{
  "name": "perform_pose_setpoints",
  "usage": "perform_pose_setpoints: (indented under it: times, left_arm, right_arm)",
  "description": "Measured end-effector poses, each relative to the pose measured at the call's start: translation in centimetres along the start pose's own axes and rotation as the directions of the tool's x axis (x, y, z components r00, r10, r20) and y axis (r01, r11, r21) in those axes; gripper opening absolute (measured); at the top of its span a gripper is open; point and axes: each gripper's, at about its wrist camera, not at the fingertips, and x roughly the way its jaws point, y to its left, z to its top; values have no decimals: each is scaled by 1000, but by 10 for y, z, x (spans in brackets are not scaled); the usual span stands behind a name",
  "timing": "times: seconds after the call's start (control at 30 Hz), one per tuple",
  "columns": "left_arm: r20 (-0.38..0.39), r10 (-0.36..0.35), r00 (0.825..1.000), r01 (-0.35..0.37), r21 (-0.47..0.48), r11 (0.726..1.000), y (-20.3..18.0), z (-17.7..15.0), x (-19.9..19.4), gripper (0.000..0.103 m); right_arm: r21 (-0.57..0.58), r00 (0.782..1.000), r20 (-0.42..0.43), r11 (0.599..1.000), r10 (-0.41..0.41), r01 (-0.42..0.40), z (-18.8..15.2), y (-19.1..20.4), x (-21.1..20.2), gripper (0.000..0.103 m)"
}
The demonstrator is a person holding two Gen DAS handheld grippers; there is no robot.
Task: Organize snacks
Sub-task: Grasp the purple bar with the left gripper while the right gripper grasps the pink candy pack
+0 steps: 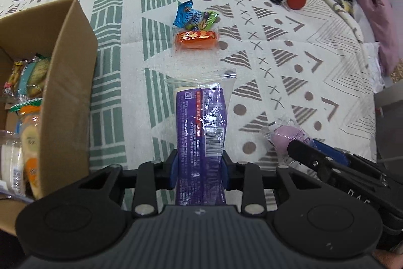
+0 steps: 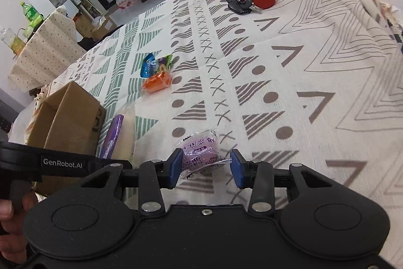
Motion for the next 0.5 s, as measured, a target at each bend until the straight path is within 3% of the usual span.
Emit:
perform_pose_setpoints:
  times: [0.5]
  left_arm:
    - [35,-32,999,31,22,999,6,-21,-40,31]
  right_arm:
    - [16,1000,22,1000,-21,21,-24,28,-32,40]
